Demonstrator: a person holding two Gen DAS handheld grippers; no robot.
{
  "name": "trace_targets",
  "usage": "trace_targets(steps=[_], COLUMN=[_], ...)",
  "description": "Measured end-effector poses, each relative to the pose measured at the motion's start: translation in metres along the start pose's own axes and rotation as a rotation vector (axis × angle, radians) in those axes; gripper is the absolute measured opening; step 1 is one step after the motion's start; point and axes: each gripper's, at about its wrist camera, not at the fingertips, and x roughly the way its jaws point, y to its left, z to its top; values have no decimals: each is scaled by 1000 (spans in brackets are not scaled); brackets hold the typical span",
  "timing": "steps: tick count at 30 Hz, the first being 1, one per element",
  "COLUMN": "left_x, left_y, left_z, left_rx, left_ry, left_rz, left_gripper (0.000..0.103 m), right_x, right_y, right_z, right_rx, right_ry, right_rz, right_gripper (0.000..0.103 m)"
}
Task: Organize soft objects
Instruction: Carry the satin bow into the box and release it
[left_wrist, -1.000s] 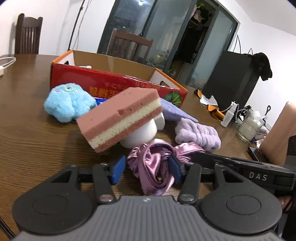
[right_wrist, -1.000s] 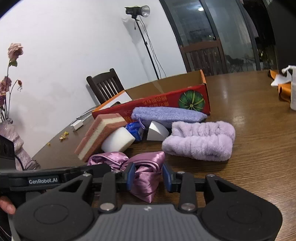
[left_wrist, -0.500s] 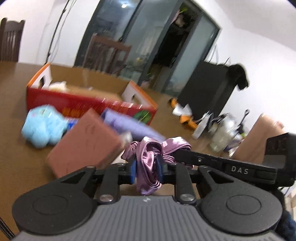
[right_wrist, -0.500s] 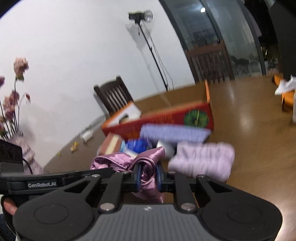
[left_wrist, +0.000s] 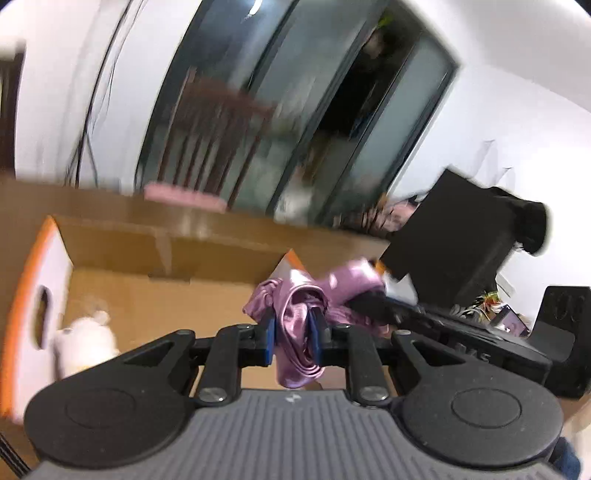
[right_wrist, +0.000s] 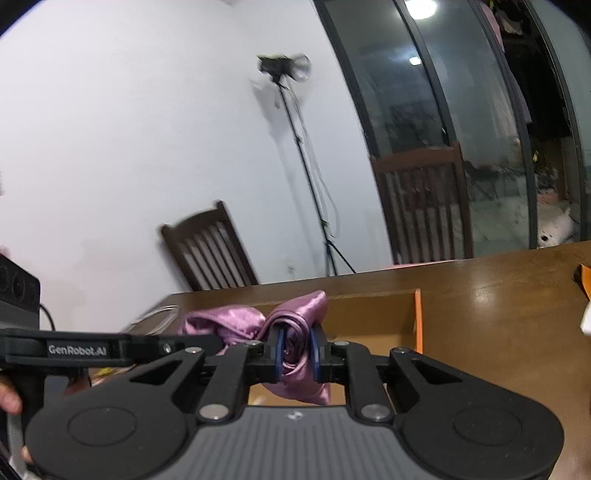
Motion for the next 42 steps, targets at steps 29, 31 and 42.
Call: trace_targets(steps=[29,31,42], left_x=[46,19,-125], left_y=[37,30,-15], left_z=[49,45,-41], left_rx=[71,128,327], left_ry=[-1,-32,-305], left_rz=[299,332,454], left_gripper=[47,51,94], right_x=[165,142,-18], right_y=[-24,-15,20], right_z=[31,38,28], right_rx=[-100,-116,-174], right_ry=[277,232,-24], right_rz=[-275,-251,-166], right_gripper=[41,49,85])
